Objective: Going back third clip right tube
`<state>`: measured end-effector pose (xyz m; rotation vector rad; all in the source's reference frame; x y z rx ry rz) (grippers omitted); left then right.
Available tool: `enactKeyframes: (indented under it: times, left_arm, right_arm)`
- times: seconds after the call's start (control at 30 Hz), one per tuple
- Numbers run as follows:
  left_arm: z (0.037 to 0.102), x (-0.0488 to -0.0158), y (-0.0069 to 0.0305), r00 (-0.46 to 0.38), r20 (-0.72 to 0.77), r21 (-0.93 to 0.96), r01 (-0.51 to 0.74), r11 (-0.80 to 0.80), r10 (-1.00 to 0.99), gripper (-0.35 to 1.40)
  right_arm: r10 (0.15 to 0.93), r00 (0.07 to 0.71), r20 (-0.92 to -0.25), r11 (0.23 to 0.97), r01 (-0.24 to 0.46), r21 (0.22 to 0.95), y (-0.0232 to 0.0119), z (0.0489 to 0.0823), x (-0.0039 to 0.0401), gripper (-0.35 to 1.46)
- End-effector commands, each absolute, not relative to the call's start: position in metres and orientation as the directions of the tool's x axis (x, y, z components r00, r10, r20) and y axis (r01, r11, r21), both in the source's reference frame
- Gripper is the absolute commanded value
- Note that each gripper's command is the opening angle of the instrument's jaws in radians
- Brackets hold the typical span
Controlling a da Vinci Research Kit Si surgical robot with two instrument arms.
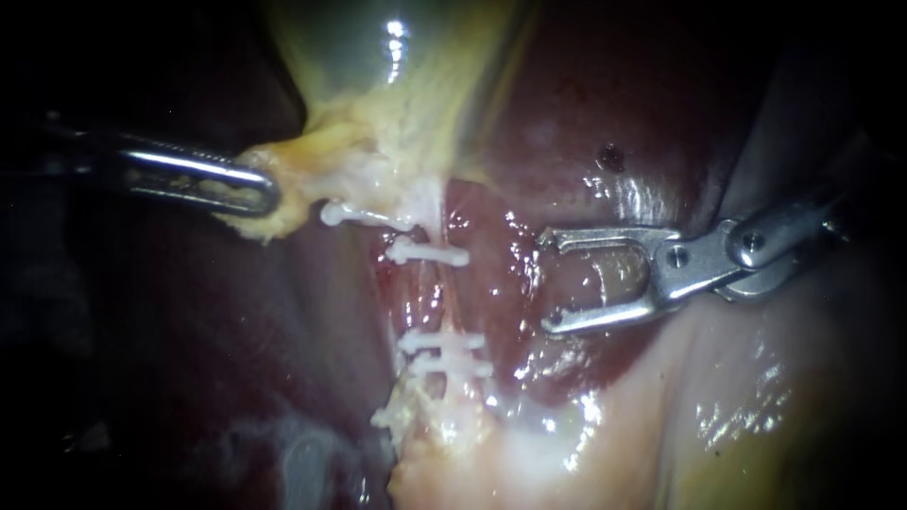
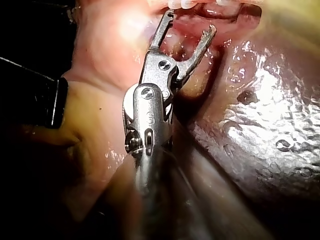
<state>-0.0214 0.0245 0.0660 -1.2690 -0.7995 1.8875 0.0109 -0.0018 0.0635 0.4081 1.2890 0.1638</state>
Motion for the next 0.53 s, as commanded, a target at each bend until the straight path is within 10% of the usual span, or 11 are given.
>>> enactKeyframes:
  times: [0.03,0.53]
  left_arm:
    - [0.0664,-0.0218,0.0245,-0.262,-0.499,-0.803,-0.220,-0.554,0.826,-0.35]
    - [0.0681,-0.0226,0.0242,-0.266,-0.503,-0.800,-0.217,-0.559,0.823,-0.35]
  right_arm:
    - [0.344,0.279,-0.897,0.917,0.105,0.385,-0.0018,0.0636,0.0109,0.50]
    - [0.350,0.279,-0.894,0.915,0.103,0.390,-0.0018,0.0636,0.0109,0.50]
